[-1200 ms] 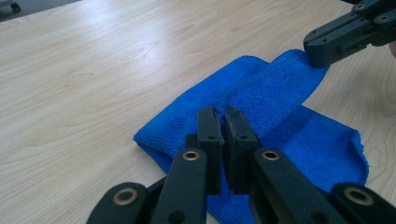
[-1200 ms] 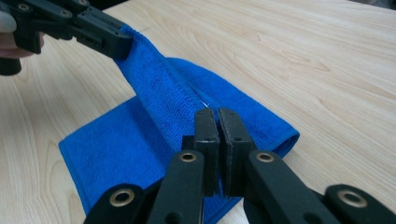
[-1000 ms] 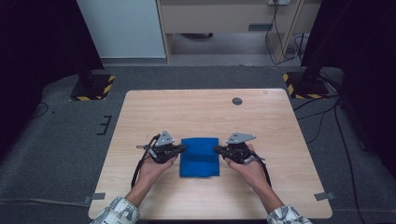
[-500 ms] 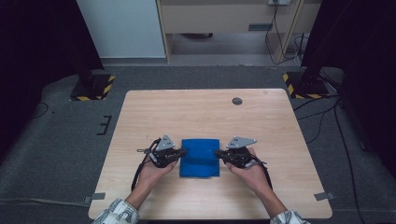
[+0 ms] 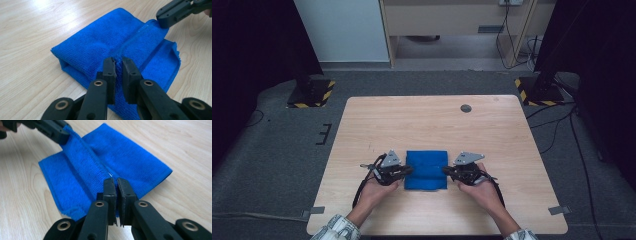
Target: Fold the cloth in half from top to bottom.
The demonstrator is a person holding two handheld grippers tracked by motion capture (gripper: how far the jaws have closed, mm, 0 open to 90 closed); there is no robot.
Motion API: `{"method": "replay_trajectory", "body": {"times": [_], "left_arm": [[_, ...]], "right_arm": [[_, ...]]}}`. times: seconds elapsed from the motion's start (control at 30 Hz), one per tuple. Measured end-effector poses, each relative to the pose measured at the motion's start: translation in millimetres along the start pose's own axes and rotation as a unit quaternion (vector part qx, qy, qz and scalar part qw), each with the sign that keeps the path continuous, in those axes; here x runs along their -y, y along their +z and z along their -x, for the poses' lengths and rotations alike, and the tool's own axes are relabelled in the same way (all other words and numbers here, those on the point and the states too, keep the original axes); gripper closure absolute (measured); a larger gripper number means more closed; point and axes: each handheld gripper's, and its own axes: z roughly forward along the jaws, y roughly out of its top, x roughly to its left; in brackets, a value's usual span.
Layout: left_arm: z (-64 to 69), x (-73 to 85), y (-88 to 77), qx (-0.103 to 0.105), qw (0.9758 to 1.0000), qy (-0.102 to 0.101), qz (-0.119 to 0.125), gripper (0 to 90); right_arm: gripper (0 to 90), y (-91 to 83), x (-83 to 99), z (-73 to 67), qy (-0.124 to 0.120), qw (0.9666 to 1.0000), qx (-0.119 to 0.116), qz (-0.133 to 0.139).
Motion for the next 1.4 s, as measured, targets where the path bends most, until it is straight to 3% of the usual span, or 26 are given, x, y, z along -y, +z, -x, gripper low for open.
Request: {"method": "replay_trajectory", "body": {"times": [0.27,0.5,0.73,0.9,1.03,1.1,1.13,1.2,1.23,1.3,1.4], "left_arm": [[1.4,7.2,0.6,-0.003,0.9998,0.003,-0.018,77.6],[5.7,16.3,-9.1,0.001,0.9999,0.001,-0.016,62.5],[12.0,23.9,-25.1,0.013,0.9999,0.001,-0.005,55.2],[12.1,22.4,-33.2,0.008,0.9998,-0.003,0.016,52.1],[7.4,17.7,-34.4,-0.004,0.9996,-0.011,0.024,47.8],[4.8,14.5,-36.3,-0.015,0.9994,-0.012,0.028,41.3],[3.6,12.8,-37.4,-0.021,0.9992,-0.013,0.03,41.3],[0.2,8.7,-39.9,-0.028,0.999,-0.014,0.031,33.3],[-1.9,7.0,-41.5,-0.033,0.9988,-0.014,0.035,33.3],[-8.2,4.9,-44.7,-0.046,0.9982,-0.017,0.033,28.8],[-22.2,6.5,-47.6,-0.069,0.9969,-0.032,0.022,19.9]], "right_arm": [[82.1,1.1,4.4,-4.4,-0.004,0.9999,-0.008,-0.006],[68.6,-4.3,10.9,-10.0,0.002,0.9998,-0.02,-0.008],[55.3,-12.2,16.4,-19.3,0.006,0.9994,-0.033,-0.011],[44.9,-18.7,13.6,-22.9,0.01,0.9993,-0.036,-0.005],[35.0,-24.6,10.0,-20.9,0.015,0.9997,-0.017,0.005],[26.7,-27.0,6.0,-12.9,0.021,0.9996,0.011,0.014],[26.7,-27.0,6.0,-12.9,0.021,0.9996,0.011,0.014],[16.4,-28.0,-0.2,0.6,0.043,0.9978,0.043,0.027],[16.4,-28.0,-0.2,0.6,0.043,0.9978,0.043,0.027],[11.5,-28.9,-4.2,9.6,0.045,0.996,0.071,0.03],[8.2,-33.0,-6.0,23.9,0.057,0.9933,0.095,0.035]]}}
